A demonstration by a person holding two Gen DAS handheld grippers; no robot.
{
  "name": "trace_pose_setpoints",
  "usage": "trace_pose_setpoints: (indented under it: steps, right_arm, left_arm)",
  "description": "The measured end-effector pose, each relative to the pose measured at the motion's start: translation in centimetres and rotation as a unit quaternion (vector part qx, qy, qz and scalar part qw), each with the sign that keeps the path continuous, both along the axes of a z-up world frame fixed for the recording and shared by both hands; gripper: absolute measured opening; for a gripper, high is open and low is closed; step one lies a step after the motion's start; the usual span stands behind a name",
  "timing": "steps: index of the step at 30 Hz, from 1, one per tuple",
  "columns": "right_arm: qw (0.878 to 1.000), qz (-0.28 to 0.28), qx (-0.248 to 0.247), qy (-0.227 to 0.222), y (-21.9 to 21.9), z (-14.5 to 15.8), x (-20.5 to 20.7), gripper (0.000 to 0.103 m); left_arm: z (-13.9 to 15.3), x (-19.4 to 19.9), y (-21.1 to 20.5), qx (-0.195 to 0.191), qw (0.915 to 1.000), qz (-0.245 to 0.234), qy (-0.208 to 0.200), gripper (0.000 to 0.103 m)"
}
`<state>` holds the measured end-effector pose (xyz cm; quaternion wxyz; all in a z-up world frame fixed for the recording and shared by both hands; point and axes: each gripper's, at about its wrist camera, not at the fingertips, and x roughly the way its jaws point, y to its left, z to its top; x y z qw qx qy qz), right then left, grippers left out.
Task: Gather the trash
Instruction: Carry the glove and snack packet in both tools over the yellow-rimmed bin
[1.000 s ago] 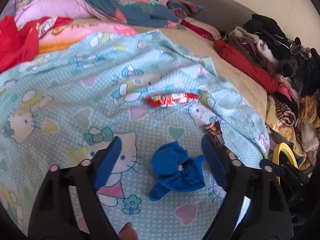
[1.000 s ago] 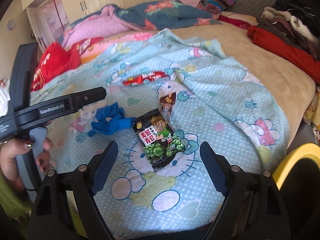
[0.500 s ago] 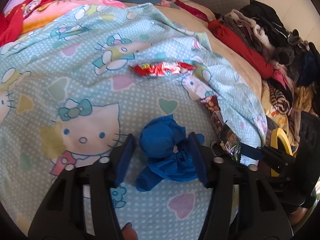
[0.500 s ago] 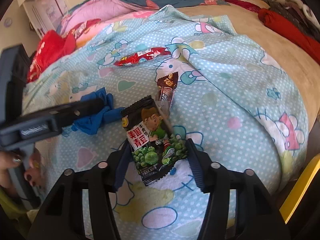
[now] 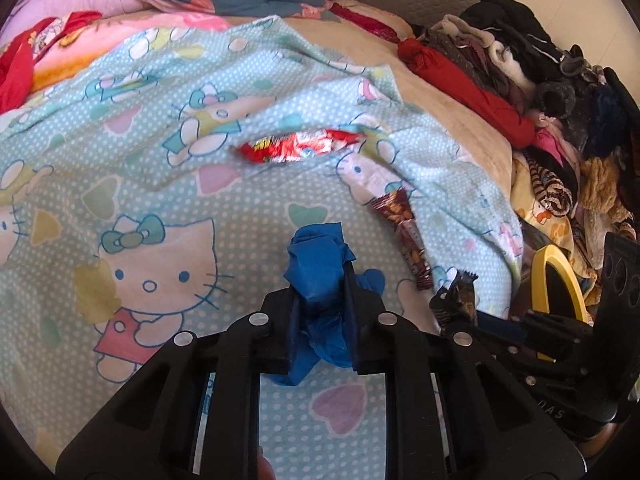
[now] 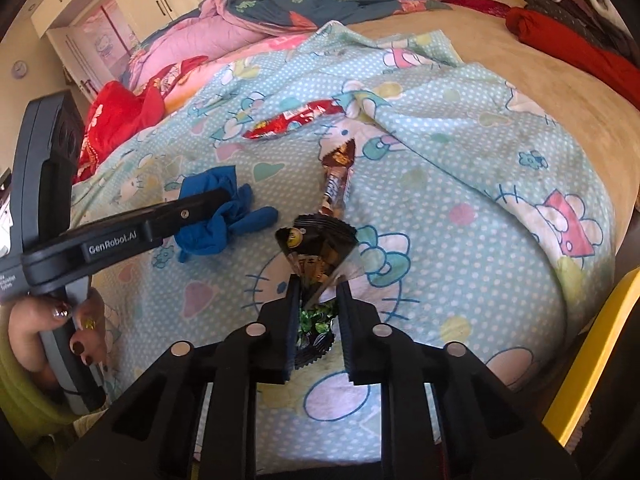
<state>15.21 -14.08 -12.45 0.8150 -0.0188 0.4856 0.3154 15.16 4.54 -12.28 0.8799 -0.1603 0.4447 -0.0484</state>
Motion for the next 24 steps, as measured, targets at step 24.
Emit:
trace_pose_setpoints:
  steps: [24]
  right_arm:
    - [0.990, -0.092, 0.066, -0.079, -7.9, 6.6, -2.9, 0.017]
  left_arm:
    - [6.0, -1.5, -5.7, 0.001, 0.9958, -0.054, -0.075, 0.012]
